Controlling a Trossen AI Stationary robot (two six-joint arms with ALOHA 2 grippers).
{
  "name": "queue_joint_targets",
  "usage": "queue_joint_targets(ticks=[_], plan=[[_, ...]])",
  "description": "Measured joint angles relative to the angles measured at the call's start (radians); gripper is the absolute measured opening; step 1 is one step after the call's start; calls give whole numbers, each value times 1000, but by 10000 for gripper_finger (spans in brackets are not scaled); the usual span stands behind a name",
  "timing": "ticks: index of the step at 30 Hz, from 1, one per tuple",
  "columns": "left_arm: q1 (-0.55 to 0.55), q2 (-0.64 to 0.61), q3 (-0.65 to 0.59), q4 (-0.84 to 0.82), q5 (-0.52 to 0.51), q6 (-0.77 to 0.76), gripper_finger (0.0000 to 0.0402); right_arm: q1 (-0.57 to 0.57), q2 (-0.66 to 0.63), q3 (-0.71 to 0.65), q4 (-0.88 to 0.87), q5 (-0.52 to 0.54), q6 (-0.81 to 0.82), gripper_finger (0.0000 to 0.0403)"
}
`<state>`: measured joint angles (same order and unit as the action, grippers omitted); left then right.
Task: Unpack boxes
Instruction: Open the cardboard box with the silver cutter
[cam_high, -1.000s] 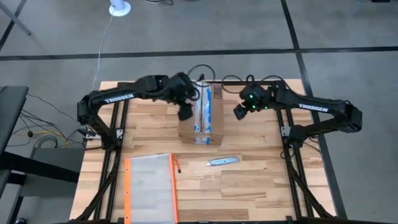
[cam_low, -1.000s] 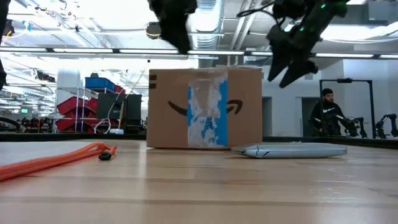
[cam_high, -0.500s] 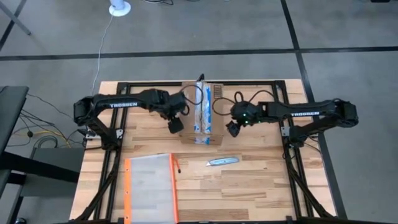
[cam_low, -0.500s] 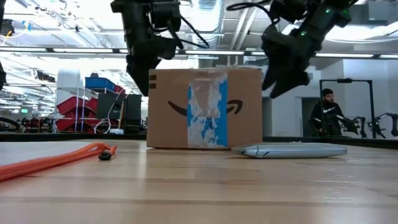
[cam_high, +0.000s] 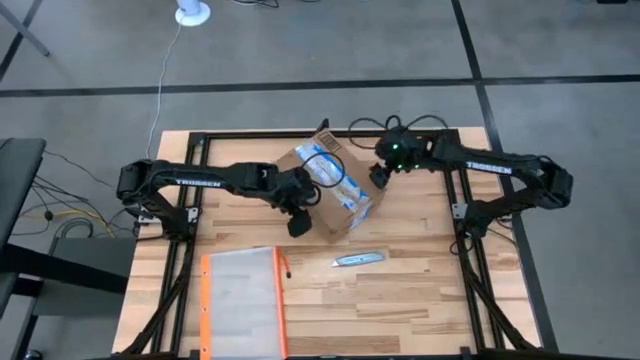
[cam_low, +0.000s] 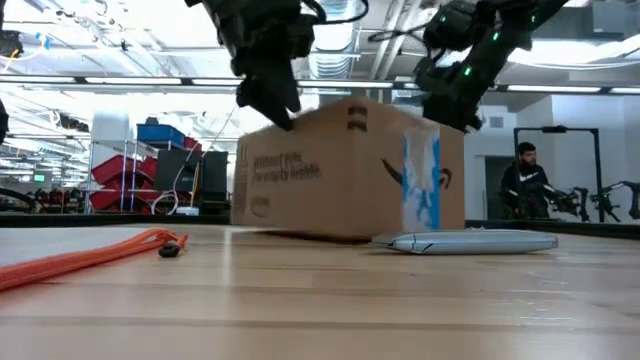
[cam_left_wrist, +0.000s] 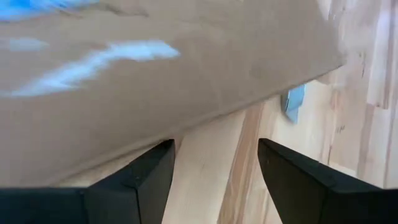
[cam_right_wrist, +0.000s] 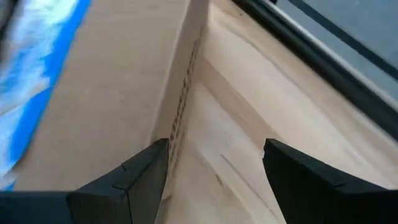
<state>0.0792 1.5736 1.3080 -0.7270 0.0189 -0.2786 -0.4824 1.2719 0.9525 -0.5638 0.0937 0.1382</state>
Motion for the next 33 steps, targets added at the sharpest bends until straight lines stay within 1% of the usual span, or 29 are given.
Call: queue_joint_targets(ticks=[3,4,5,7,9,11,13,15,18,20,22,25,27,30,33], plan=[[-1,-41,52,-15,-18,4,217,-11,-61,58,-125,5,-28,244],[-1,-55,72,-43,-37,12,217,-5,-82,74,-164,6,-23,244],[3,-69,92,-70,-78,29,217,2,-101,87,-202,3,-1,244],[15,-103,116,-113,-196,86,217,29,-138,93,-295,-30,81,244],[54,-137,119,-142,-307,145,217,75,-158,91,-411,-55,195,244],[119,-152,119,-159,-339,182,217,147,-172,88,-516,-58,312,244],[199,-156,117,-178,-340,222,217,242,-185,70,-539,-64,431,244],[283,-152,106,-166,-329,269,217,336,-193,30,-491,-68,540,244],[410,-124,72,-94,-207,327,217,456,-181,-36,-312,-59,675,244],[477,-97,37,-36,-123,337,217,513,-153,-79,-209,-22,738,244],[513,-71,16,-9,-57,336,217,544,-116,-112,-147,55,786,244],[514,-30,-8,-10,-4,325,217,544,-60,-125,-124,178,804,244],[485,-9,-24,-7,23,310,217,531,-29,-125,-96,226,780,244],[414,-4,-36,-14,54,266,217,494,-20,-126,-52,234,693,244],[331,-14,-39,-46,27,217,217,451,-25,-126,-67,234,625,244]])
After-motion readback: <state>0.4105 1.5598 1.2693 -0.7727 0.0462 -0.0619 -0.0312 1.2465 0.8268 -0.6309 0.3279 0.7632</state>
